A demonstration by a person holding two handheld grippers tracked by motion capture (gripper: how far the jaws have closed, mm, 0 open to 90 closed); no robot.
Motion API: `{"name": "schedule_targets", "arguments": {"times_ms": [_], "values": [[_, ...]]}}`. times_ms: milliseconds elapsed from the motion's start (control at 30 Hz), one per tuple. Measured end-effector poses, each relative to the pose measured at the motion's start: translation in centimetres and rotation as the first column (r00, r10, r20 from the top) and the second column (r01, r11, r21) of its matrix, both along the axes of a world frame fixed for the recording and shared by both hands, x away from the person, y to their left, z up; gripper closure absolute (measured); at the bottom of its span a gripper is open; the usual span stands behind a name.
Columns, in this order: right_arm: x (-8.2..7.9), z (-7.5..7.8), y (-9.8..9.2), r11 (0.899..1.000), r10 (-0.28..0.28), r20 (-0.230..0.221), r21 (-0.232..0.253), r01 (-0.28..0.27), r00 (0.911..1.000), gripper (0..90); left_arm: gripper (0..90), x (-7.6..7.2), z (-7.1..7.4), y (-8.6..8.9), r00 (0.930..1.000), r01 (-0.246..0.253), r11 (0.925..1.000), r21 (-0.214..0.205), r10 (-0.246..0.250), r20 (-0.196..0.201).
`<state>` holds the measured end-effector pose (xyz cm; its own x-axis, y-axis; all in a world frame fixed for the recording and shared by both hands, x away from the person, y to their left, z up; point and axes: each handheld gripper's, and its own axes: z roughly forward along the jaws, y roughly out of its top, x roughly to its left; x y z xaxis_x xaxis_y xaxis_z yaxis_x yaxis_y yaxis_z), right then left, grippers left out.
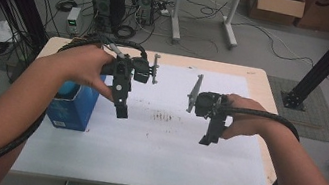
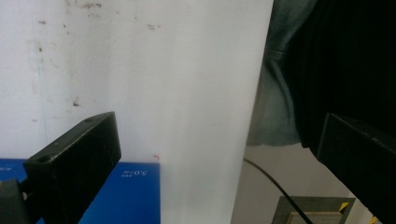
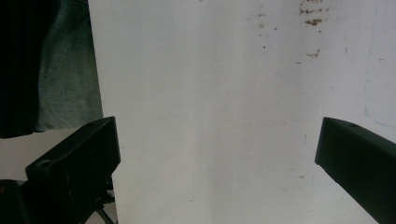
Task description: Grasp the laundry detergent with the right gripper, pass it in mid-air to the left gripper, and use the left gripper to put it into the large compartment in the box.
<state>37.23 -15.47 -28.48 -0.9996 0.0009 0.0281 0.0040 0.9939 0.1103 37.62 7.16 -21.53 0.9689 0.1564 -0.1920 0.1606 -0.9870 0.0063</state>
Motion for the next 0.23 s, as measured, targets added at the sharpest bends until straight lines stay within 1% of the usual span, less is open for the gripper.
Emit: {"name": "schedule_targets", "arguments": {"times_ms": [233], "values": [[-0.09, 0.03, -0.21, 1.000, -0.003, -0.001, 0.001, 0.003, 1.0000, 0.0, 0.1, -0.09, 0.05, 0.00, 1.0000, -0.002, 1.0000, -0.002, 0.002, -0.004]]}}
